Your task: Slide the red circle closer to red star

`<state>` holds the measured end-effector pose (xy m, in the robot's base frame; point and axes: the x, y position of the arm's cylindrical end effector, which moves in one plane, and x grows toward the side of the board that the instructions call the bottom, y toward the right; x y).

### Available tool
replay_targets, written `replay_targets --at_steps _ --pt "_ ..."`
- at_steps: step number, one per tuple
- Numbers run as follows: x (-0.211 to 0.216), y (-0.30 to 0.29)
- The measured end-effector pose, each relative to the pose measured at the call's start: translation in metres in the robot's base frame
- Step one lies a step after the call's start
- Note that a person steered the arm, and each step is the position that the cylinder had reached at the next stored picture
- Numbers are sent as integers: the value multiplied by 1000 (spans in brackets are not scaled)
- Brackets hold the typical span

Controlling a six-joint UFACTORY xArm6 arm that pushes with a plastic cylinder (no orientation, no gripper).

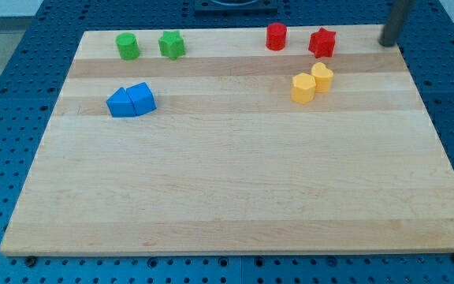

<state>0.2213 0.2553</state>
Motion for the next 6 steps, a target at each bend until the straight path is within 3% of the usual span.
replay_targets --at_steps 1,3,6 --pt "-29 -61" --pt "-28 -268" --pt "39 -231"
